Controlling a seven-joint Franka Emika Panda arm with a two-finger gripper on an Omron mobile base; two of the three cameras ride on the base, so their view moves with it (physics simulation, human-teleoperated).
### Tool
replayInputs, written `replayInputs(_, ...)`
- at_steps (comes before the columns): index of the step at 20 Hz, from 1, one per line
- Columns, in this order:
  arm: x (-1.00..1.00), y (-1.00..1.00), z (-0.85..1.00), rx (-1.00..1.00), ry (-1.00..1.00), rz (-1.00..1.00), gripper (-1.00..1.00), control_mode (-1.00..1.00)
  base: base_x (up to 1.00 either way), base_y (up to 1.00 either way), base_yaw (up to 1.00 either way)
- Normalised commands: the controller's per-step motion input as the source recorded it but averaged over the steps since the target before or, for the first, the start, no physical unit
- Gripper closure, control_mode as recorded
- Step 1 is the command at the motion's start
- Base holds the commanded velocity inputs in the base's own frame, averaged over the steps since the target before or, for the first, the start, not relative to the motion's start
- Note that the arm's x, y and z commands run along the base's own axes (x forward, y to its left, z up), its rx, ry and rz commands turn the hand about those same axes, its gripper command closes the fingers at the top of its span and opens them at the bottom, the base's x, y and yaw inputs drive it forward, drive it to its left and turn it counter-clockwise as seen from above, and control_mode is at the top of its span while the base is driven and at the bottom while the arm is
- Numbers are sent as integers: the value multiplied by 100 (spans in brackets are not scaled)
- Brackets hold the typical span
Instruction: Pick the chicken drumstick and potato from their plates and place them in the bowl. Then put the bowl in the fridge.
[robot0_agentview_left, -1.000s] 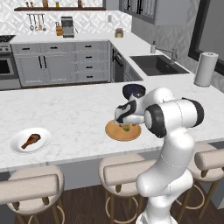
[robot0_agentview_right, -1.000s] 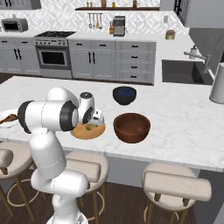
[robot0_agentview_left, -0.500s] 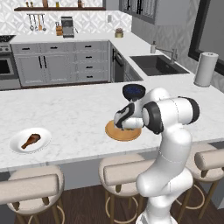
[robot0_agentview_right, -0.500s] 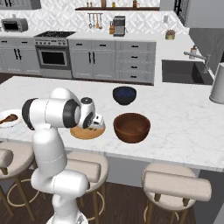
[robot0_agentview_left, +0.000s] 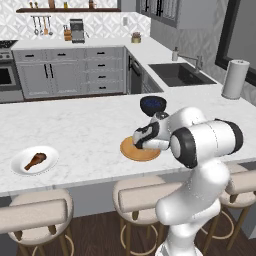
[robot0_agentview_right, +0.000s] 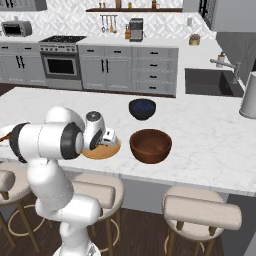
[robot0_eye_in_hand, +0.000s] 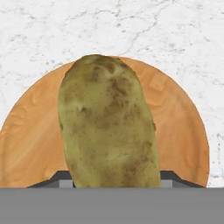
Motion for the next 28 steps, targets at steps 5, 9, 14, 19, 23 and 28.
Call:
replayInputs(5, -92, 0, 100, 0, -17, -11, 100, -100, 0, 0, 0)
replayInputs(9, -86, -27, 100, 0, -1, -19, 100, -100, 0, 0, 0)
replayInputs(14, -68, -15, 100, 0, -3, -17, 100, -100, 0, 0, 0)
replayInputs(19, -48, -12, 100, 0, 1, -12, 100, -100, 0, 0, 0)
replayInputs(23, -21, -47, 100, 1, 22, -12, 100, -100, 0, 0, 0)
replayInputs(28, -3, -61, 91, 9, 27, -4, 100, -100, 0, 0, 0)
